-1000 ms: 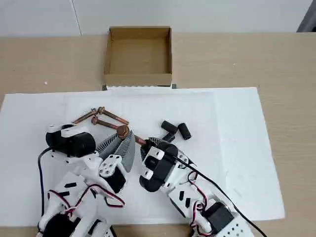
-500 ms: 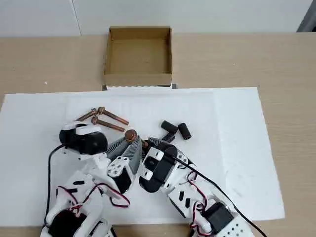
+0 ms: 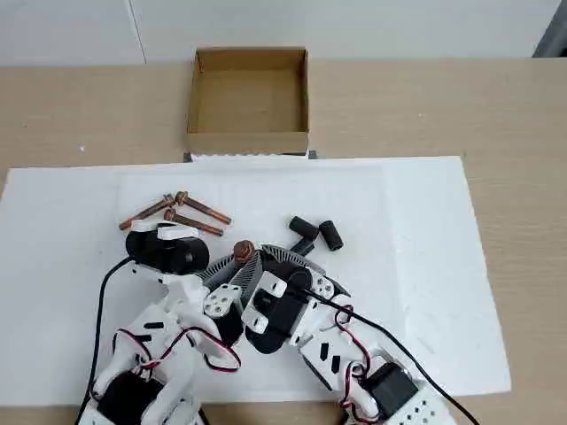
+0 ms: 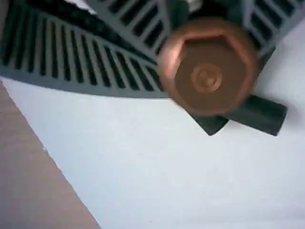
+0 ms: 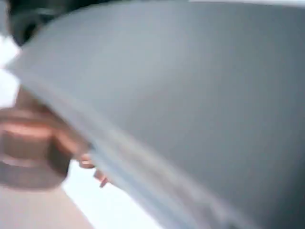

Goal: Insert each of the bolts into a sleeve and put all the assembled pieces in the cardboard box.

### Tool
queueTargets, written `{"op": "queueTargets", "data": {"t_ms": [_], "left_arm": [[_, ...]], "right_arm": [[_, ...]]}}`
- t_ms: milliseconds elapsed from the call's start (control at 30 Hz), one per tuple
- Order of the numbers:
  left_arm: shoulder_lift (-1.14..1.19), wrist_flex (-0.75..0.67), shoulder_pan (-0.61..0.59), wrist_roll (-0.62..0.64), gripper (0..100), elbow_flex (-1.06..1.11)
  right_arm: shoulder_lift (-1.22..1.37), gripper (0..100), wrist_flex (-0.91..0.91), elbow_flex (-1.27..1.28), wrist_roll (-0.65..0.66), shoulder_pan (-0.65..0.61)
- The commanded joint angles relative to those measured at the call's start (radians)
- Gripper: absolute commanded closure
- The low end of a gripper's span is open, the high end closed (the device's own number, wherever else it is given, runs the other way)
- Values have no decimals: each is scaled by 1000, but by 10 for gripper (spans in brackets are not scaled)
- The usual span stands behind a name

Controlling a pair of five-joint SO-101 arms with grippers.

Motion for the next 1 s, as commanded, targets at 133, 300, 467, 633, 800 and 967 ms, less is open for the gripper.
{"op": "queueTargets", "data": {"t_ms": [133,300,467,633,800,967], "left_arm": [[-5,6,-9,-9,816,-7],[-3,6,-18,-11,816,-35],[-2,20,-81,-43,816,-116],[-3,74,-199,-57,881,-200],[-6,130,-324,-153,983,-259],[-8,187,-463,-281,995,-225]], "right_arm": [[-19,995,-39,-38,8,1],[-19,995,-38,-35,5,1],[-19,995,-31,-35,3,7],[-19,995,-31,-34,-8,27],[-19,995,-30,-35,-155,148],[-19,995,-5,-44,-305,272]]}}
